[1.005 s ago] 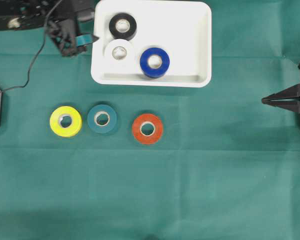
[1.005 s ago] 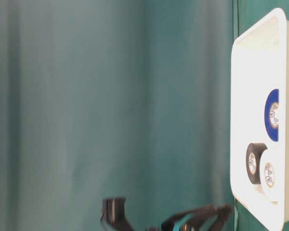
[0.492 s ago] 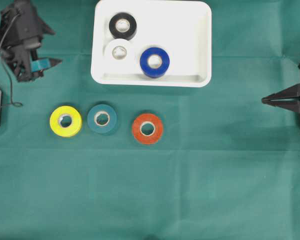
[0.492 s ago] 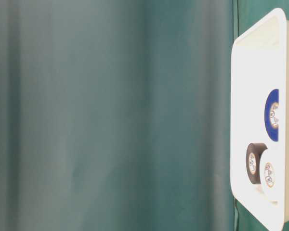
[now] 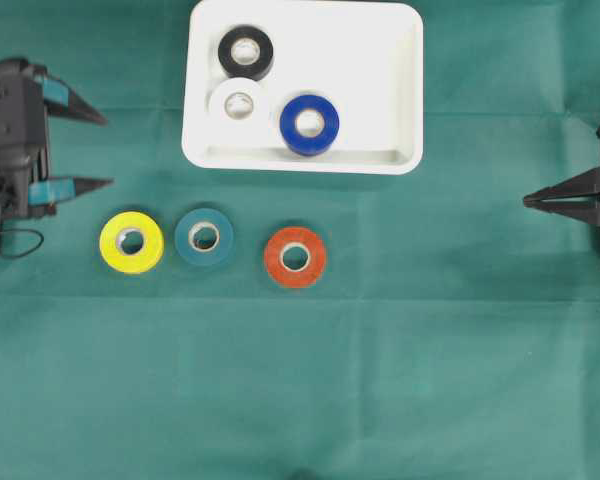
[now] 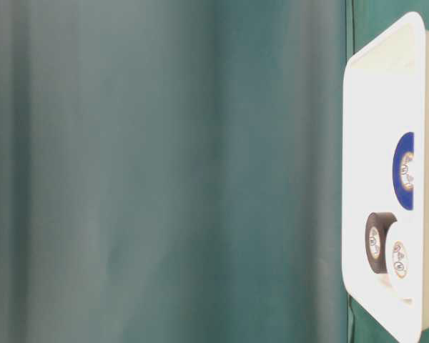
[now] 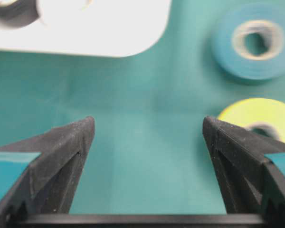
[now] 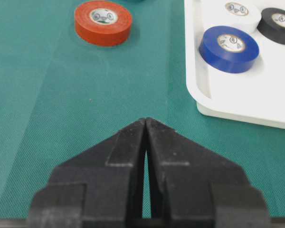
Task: Put the tape into the white case with the left arm.
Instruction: 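Release the black roll and withdraw the left gripper leftward, then move the open left gripper over the yellow tape roll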
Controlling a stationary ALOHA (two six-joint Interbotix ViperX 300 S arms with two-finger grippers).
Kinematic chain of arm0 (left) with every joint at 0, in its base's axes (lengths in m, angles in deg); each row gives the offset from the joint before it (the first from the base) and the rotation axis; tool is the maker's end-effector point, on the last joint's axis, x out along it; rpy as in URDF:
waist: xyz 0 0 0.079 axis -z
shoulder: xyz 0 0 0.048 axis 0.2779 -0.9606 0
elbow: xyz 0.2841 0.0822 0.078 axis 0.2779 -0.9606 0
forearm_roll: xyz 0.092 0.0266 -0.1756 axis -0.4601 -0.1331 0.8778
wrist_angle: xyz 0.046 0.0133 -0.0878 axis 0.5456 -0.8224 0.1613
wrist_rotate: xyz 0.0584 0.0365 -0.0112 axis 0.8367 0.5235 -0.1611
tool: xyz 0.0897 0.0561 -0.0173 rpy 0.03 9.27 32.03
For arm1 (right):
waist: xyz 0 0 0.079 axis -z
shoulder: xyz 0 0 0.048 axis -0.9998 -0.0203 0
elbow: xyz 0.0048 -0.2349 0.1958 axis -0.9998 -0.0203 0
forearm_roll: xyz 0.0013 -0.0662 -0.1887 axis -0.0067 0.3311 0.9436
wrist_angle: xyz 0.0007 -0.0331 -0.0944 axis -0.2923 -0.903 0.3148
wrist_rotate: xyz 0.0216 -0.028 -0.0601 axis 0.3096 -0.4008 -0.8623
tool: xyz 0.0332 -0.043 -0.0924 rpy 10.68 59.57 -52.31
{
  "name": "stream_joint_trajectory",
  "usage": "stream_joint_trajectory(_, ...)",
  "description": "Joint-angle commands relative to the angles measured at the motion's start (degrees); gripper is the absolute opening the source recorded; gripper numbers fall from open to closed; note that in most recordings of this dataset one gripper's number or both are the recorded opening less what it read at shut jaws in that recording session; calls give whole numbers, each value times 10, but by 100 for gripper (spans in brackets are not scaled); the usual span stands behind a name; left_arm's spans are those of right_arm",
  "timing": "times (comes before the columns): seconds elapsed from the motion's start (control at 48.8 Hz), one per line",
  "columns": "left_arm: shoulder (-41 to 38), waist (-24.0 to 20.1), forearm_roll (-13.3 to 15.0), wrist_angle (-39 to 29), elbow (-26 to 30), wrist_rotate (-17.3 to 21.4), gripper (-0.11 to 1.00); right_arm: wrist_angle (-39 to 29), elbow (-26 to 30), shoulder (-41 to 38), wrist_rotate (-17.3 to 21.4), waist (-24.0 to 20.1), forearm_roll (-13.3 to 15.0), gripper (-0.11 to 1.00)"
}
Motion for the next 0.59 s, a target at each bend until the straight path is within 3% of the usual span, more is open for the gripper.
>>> stream_joint_trajectory(0.0,0,30,2,4,5,-5,94,5,7,-5,0,1,0,-10)
stream_joint_trajectory(0.574,-7,93,2,4,-6,-51,92,6,7,-5,0,1,0,-10)
